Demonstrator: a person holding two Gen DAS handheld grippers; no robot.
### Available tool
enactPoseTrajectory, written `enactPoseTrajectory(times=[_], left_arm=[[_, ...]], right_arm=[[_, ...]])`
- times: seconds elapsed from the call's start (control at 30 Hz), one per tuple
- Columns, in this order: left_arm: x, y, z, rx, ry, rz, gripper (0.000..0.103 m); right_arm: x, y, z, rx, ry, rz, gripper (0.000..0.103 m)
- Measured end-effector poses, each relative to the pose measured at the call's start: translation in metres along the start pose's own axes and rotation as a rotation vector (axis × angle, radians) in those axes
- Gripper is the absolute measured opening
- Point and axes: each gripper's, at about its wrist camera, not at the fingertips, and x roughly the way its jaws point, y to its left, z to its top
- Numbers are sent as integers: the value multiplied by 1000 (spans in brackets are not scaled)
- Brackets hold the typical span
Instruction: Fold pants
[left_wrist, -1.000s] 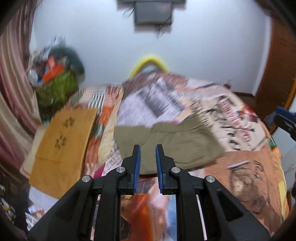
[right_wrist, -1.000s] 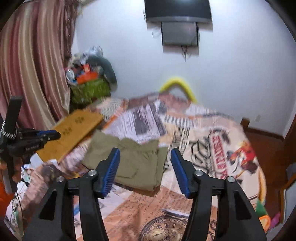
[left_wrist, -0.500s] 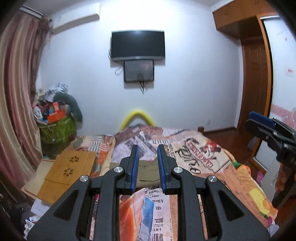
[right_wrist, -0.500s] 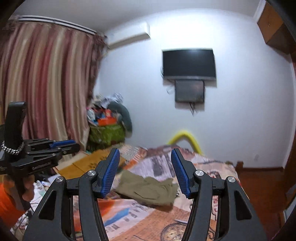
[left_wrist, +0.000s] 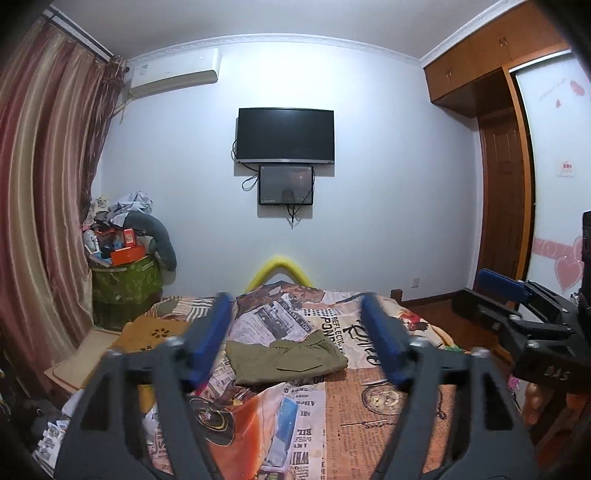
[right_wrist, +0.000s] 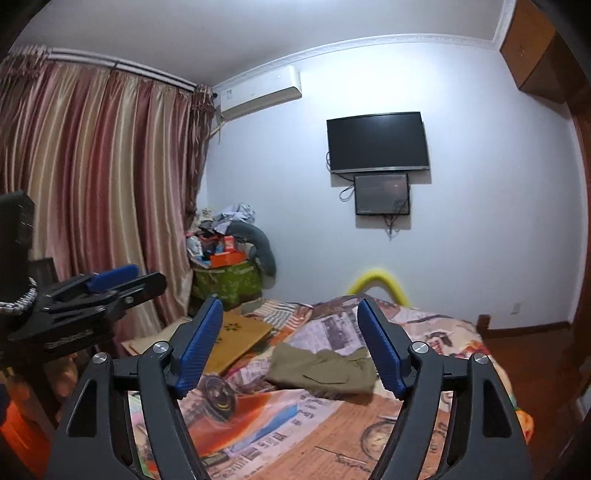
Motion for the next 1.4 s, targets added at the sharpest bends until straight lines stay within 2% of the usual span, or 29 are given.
enactPoseTrajectory(times=[0.03, 0.07, 0.1, 0.3, 1.13, 1.4], left_arm=[[-4, 0, -1, -3, -11, 8, 93], [-7, 1, -1, -6, -27, 22, 96], [-10, 1, -2, -9, -39, 34, 100], [-16, 3, -3, -19, -45, 44, 102], [-6, -3, -10, -9, -12, 65, 103], [0, -4, -13, -2, 4, 50, 103]], right_arm=[[-5, 2, 1, -5, -1, -4, 74], [-6, 2, 2, -4, -7, -7, 77], [-8, 3, 3, 1, -14, -10, 84], [-20, 5, -3, 15, -48, -50, 102], [-31, 4, -7, 11, -29, -67, 102], [-31, 0, -4, 20, -23, -75, 102]])
